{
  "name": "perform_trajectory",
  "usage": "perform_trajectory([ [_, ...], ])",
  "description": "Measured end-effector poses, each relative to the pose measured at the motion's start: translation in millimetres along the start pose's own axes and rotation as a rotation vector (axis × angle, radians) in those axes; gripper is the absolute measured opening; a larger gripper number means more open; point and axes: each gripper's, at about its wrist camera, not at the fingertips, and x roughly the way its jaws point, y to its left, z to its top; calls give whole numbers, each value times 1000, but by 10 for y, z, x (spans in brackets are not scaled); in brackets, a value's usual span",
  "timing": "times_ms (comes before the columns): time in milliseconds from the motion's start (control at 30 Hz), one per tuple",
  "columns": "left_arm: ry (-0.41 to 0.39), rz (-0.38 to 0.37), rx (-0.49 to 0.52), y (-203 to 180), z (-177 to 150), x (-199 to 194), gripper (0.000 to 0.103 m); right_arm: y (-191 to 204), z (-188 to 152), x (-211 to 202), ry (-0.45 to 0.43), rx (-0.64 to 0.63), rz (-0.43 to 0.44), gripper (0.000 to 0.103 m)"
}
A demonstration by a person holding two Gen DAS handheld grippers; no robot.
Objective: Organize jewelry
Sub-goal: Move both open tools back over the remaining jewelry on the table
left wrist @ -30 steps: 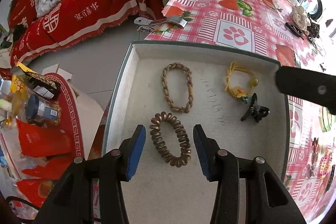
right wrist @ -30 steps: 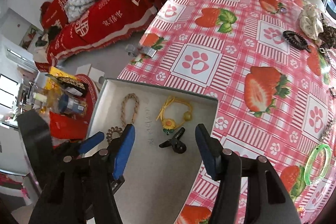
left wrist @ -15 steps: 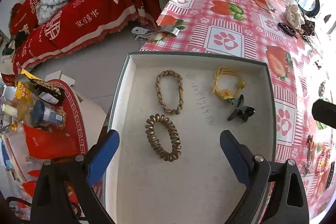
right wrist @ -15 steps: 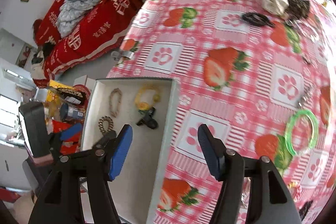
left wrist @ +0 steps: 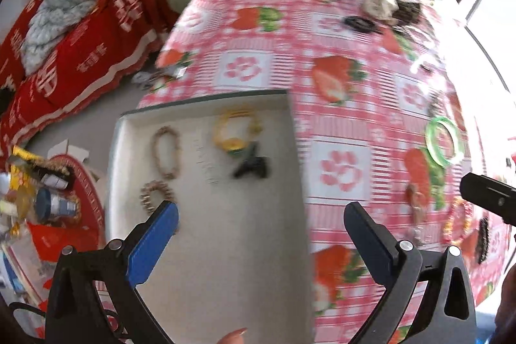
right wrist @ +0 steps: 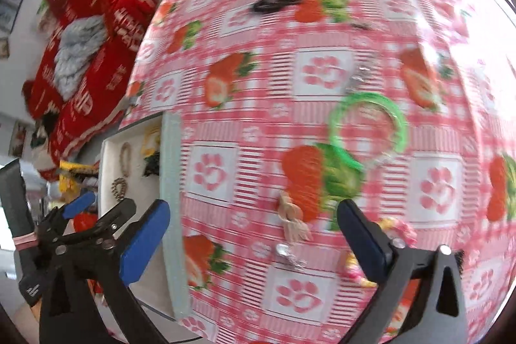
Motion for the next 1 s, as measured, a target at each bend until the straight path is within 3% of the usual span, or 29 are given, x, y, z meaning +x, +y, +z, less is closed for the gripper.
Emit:
perform_trajectory([
  [300,23,-85,107,-798,36,3,103,-714,-261,-303,5,84,-101,103],
  [433,98,-125,157,-1084,35,146,103,-1043,-392,-439,-5,126,-175,103],
  [733,120,-132,176,-1445,134,281,103,-1689,-713,-574,38,237,-282,103],
  [1000,112,-120,166,-1646,347,460,103,-1835,-832,-517,67,216,-314,103],
])
